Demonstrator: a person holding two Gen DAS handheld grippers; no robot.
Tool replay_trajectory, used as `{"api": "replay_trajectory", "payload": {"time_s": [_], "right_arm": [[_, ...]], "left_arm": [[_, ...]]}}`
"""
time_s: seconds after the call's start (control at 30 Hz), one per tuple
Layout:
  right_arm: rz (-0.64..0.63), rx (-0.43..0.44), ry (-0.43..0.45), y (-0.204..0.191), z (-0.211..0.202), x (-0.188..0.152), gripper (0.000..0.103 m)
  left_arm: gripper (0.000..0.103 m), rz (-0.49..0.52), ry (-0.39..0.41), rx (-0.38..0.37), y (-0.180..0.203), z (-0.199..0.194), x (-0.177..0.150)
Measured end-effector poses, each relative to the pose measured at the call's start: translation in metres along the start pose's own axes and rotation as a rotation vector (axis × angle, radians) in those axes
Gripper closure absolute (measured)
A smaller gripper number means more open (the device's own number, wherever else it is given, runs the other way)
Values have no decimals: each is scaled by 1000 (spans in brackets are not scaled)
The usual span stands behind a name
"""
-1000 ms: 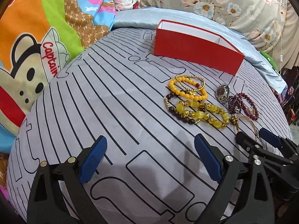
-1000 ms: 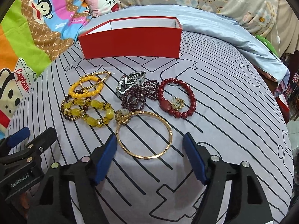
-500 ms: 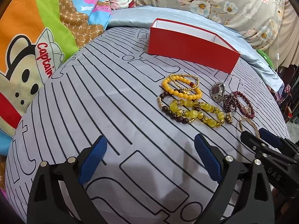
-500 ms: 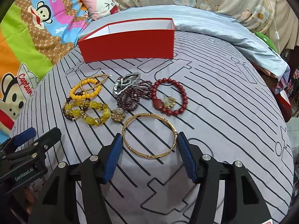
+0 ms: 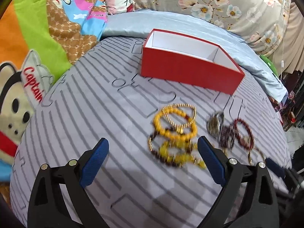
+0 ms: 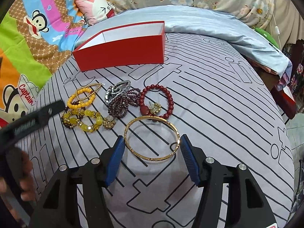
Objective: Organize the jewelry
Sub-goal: 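Grasp the thin gold chain bracelet with the left tool while the right tool grasps the gold bangle, then carry both bracelets into the red box and open both tools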
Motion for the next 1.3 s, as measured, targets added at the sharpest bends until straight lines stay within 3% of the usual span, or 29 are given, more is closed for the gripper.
{"api": "replay_trajectory", "payload": {"time_s": [0.17,0.3,0.53,0.63,0.7,0.9,1.3], "right_arm": [[6,9,-3,1,2,4,45],[13,20,-9,3,7,8,45],[14,29,-18,4,15,14,45],[16,32,-20,4,18,16,45],[14,34,-21,3,19,17,45],[13,36,-23,2,20,17,45],[0,48,7,-1,7,25,45]], "left_arm": [[16,-5,3,-1,4,18,24],[41,33,-27,-10,8,38,31],[63,55,-63,-47,13,54,28],[76,58,-64,-71,16,55,27],[90,59,-61,-84,17,54,26],[98,56,-44,-116,23,46,22],[99,9,-11,-194,24,10,33]]}}
Point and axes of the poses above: each gripper's, at about its wrist camera, not at the fingertips, and z roughly the way its jaws point, y to its right, x to its top, the point moved 4 cm from there along z, roughly the way its jaws point, and after that the axes turned 5 degrees about x, right-handed, at the moved point
